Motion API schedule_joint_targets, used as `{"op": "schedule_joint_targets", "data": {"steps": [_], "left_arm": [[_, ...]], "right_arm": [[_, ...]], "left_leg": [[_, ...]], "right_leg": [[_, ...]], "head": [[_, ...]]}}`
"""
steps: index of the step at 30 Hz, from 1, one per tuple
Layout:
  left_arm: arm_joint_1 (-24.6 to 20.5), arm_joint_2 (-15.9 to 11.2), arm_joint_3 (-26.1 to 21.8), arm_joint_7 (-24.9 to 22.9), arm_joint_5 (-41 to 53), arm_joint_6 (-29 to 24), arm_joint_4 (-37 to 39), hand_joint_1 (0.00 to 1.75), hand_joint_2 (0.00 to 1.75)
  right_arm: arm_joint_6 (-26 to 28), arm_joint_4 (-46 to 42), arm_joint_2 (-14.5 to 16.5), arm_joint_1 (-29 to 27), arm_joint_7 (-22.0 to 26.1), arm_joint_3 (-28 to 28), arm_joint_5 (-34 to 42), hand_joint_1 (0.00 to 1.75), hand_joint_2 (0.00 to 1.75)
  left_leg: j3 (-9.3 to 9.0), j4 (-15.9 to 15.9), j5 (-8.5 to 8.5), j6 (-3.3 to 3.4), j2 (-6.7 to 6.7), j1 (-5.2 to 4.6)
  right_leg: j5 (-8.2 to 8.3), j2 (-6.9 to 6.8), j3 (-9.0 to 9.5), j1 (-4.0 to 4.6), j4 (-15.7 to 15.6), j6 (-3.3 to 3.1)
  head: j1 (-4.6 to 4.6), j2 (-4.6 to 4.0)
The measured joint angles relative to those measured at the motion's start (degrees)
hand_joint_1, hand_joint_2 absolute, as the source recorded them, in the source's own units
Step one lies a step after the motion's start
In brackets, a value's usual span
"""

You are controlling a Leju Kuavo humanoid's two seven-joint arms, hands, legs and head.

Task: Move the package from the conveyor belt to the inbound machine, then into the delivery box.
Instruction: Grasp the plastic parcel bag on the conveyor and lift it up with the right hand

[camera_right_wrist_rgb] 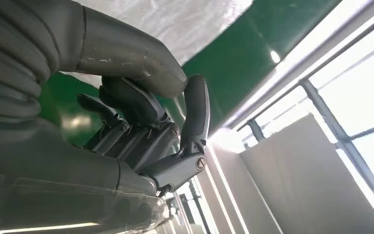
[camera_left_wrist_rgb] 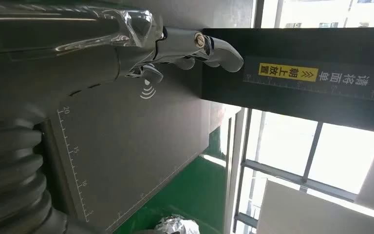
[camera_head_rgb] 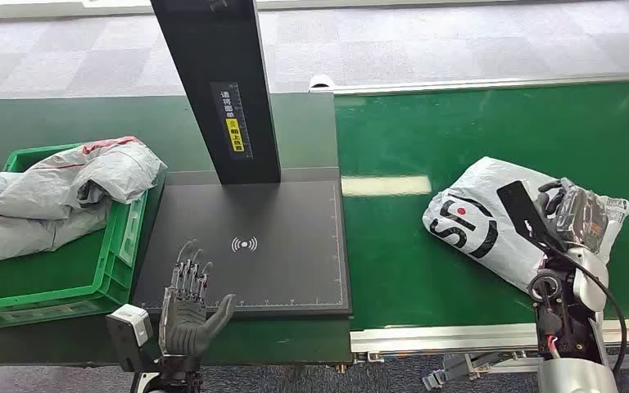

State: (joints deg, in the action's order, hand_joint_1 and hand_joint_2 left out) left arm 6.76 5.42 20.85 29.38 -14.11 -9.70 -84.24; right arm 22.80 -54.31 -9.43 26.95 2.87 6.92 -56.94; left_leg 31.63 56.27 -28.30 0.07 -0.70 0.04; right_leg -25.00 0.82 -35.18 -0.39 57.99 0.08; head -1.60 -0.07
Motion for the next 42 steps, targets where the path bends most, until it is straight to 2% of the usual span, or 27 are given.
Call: {"op": "schedule_joint_targets", "data": {"steps": [1, 2, 4, 8, 13, 24, 35, 39, 42], "left_arm": [[0.0, 0.0, 0.1, 0.2, 0.1, 0.0, 0.0, 0.00, 1.75], [0.0, 0.0, 0.2, 0.3, 0.2, 0.1, 0.1, 0.00, 1.75], [-0.1, 0.0, 0.6, 0.7, 0.1, 0.4, 0.2, 0.00, 1.75], [-0.7, 0.0, 0.8, 0.6, -0.2, 1.7, 0.6, 0.00, 1.75], [-1.3, 0.0, 0.8, -0.4, 0.2, 3.4, 0.7, 0.00, 1.75], [-2.6, 0.0, 0.8, -0.9, 0.5, 5.2, 1.5, 0.00, 1.75], [-3.2, 0.0, 0.8, -1.0, 0.5, 5.3, 2.0, 0.00, 1.75], [-3.3, 0.2, 0.8, -1.2, 0.5, 5.3, 2.0, 0.00, 1.75], [-3.3, 0.4, 0.8, -1.4, 0.7, 5.4, 2.0, 0.00, 1.75]], "right_arm": [[-1.2, -3.0, 0.6, -0.8, -1.5, -1.3, -0.4, 1.16, 1.75], [-2.7, -4.4, 0.9, -1.2, -2.3, -2.0, -0.3, 0.87, 1.75], [-6.6, -7.6, 1.5, -1.9, -3.9, -4.0, 0.3, 0.00, 1.75], [-8.0, -0.8, 0.1, -0.2, -0.5, -3.7, 3.6, 0.00, 1.75], [-7.9, 8.0, -2.2, 0.6, 1.0, -2.3, 6.0, 0.00, 1.75], [-9.7, 22.0, -4.7, 1.9, 0.2, 0.7, 7.4, 0.00, 1.75], [-11.6, 30.0, -4.5, 2.7, -1.4, 1.7, 7.0, 0.00, 1.75], [-11.8, 31.0, -4.0, 3.1, -2.1, 1.7, 6.3, 1.75, 1.75], [-10.2, 31.3, -3.6, 3.3, -1.5, 1.7, 6.3, 1.75, 1.75]], "left_leg": [[0.00, 0.0, 0.00, 0.00, 0.00, 0.00], [0.00, 0.0, 0.00, 0.00, 0.00, 0.00], [-0.01, 0.0, 0.00, 0.01, -0.01, -0.01], [-0.02, 0.0, 0.00, 0.01, -0.05, -0.02], [0.01, 0.0, -0.01, 0.01, -0.09, -0.02], [0.00, 0.0, -0.01, 0.01, -0.06, -0.02], [0.01, 0.0, -0.01, 0.01, -0.05, -0.02], [0.01, 0.0, -0.01, 0.01, -0.05, -0.02], [0.01, 0.0, 0.00, 0.01, -0.05, -0.02]], "right_leg": [[0.00, 0.00, 0.00, 0.00, 0.0, 0.00], [0.00, 0.00, 0.01, -0.01, 0.0, 0.00], [0.00, -0.01, 0.02, -0.04, 0.0, 0.01], [0.01, -0.01, 0.03, -0.06, 0.0, 0.02], [0.01, -0.04, 0.02, -0.05, 0.0, 0.02], [0.00, -0.04, 0.02, -0.03, 0.0, 0.02], [0.00, -0.04, 0.01, -0.03, 0.0, 0.02], [0.00, -0.04, 0.02, -0.03, 0.0, 0.02], [0.00, -0.04, 0.02, -0.03, 0.0, 0.02]], "head": [[0.01, 0.00], [0.02, 0.00], [0.02, 0.00], [0.01, 0.00], [0.00, 0.00], [0.01, 0.00], [0.00, 0.00], [0.01, 0.00], [0.00, 0.00]]}}
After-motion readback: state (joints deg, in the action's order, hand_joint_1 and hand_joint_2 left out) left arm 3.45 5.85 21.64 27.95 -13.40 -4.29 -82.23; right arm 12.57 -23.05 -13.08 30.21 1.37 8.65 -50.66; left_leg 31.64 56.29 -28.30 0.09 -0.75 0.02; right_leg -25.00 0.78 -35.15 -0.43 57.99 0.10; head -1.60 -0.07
